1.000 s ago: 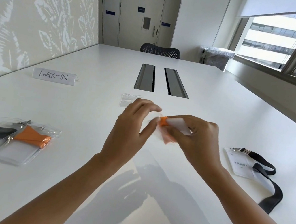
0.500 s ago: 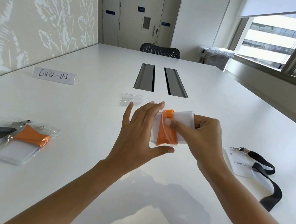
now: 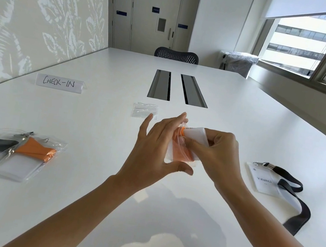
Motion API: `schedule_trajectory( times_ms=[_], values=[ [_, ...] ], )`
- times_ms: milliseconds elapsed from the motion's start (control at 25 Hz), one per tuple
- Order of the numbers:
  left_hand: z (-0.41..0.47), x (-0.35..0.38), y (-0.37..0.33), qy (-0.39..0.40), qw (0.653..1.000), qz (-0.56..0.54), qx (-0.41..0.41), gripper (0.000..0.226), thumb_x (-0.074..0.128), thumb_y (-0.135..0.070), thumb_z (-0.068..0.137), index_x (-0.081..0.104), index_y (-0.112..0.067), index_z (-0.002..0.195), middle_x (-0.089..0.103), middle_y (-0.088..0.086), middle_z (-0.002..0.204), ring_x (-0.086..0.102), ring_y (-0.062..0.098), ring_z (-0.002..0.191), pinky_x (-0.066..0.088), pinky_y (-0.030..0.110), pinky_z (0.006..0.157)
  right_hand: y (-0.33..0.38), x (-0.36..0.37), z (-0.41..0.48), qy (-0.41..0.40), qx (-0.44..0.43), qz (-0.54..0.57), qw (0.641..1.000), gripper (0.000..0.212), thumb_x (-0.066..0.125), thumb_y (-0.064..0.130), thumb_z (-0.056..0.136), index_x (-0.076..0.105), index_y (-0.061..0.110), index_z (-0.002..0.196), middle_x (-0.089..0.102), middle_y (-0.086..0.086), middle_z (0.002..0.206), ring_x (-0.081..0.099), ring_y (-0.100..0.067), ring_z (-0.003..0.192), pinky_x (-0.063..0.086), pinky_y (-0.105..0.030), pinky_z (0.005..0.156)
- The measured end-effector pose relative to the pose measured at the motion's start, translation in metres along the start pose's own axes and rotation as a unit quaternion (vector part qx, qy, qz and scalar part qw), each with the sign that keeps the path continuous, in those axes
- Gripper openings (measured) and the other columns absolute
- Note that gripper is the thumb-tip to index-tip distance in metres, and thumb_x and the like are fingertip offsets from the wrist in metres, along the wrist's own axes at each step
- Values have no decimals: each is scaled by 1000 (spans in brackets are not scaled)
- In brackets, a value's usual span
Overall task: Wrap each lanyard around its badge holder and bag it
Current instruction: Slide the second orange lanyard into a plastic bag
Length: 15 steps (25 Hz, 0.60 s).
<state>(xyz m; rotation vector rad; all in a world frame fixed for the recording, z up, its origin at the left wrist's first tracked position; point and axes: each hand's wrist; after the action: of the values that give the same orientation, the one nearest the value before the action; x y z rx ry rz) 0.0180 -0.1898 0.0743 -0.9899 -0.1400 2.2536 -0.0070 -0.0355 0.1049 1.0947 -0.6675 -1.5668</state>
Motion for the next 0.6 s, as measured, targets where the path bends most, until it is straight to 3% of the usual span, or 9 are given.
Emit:
schedule_trajectory(
  times_ms=[120, 200, 280, 360, 440, 600],
  values=[
    [5, -7, 5, -43, 989, -133, -57, 39, 53, -36, 93, 52, -24, 131, 58, -23, 120, 49, -12, 116, 28, 52, 112, 1, -2, 1, -2, -8, -9, 1000, 6, 81, 22, 75, 80, 23, 81, 73, 12, 66, 61, 2, 54, 42, -8, 49],
    [8, -12, 7, -60, 981, -165, -82, 20, 55, -23, 94, 65, -24, 112, 65, -26, 105, 60, -7, 101, 41, 44, 104, 1, -2, 0, 7, -17, -27, 999, 7, 80, 22, 75, 79, 23, 82, 73, 15, 69, 62, 1, 57, 43, -8, 50],
    [10, -17, 8, -58, 974, -190, -108, 12, 61, -15, 91, 69, -21, 98, 69, -22, 95, 65, -3, 90, 47, 23, 91, 0, 0, -2, 16, -33, -45, 998, 4, 79, 22, 76, 78, 21, 80, 73, 11, 70, 61, -6, 58, 43, -13, 49],
    [11, -19, 10, -57, 969, -204, -129, 8, 65, -15, 88, 69, -21, 93, 71, -19, 91, 65, 0, 86, 46, 13, 82, 0, 3, -4, 12, -67, -72, 995, 5, 78, 21, 78, 76, 17, 77, 68, 9, 64, 52, -12, 54, 37, -16, 46],
    [12, -21, 12, -53, 963, -219, -150, 4, 67, -18, 87, 68, -21, 91, 71, -17, 89, 66, 1, 82, 46, 12, 80, 2, 4, -5, 9, -98, -74, 992, 3, 76, 17, 79, 74, 18, 78, 64, 18, 62, 49, -8, 52, 32, -9, 46],
    [13, -22, 14, -43, 951, -248, -177, 4, 68, -21, 87, 67, -20, 91, 71, -15, 91, 66, 5, 81, 49, 20, 84, 4, 3, -6, 13, -126, -55, 990, 14, 77, 10, 80, 75, 22, 87, 72, 20, 83, 60, -9, 62, 42, -10, 57]
  ],
)
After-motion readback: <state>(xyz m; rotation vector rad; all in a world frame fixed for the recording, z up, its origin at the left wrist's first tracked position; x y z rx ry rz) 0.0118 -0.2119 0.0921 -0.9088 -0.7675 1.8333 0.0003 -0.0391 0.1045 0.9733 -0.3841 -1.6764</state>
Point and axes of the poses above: each hand's wrist, its own z-axis towards the middle knuckle, its own x-axis out of the palm, y = z × x
